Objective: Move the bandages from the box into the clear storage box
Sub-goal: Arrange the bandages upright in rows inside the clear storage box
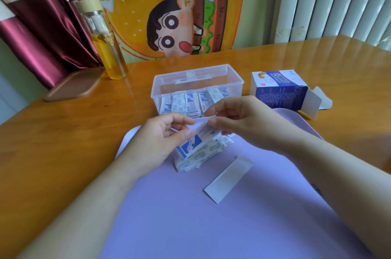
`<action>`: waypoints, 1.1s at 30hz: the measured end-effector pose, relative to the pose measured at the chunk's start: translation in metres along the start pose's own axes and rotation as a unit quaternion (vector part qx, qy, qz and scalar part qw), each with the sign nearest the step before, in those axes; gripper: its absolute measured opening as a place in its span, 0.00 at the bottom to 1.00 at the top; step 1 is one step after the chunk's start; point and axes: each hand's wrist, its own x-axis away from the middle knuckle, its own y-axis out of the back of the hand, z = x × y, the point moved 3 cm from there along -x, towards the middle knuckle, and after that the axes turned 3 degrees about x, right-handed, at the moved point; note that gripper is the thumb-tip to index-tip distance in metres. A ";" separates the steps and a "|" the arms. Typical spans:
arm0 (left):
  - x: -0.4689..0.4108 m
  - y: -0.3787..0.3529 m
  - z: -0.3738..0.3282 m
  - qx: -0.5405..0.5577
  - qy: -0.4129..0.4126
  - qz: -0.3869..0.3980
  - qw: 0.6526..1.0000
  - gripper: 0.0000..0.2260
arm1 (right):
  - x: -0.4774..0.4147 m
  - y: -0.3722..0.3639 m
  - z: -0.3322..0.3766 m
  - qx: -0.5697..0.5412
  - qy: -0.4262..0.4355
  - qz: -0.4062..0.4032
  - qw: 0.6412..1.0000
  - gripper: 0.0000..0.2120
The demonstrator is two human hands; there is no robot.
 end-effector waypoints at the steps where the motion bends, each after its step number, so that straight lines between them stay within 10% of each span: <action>1: 0.000 0.002 0.004 -0.021 0.013 -0.013 1.000 0.07 | 0.001 0.001 0.000 0.031 0.004 0.016 0.999 0.02; 9: -0.003 0.026 0.016 -0.149 0.066 -0.102 0.981 0.07 | 0.019 -0.001 -0.002 0.325 -0.030 0.262 0.908 0.12; 19: 0.003 0.026 0.024 -0.278 0.123 -0.007 0.953 0.01 | 0.024 -0.002 -0.002 0.344 -0.053 0.313 0.884 0.06; 33: 0.005 0.026 0.022 -0.294 0.129 0.023 0.947 0.26 | 0.022 -0.003 -0.001 0.346 -0.060 0.322 0.879 0.07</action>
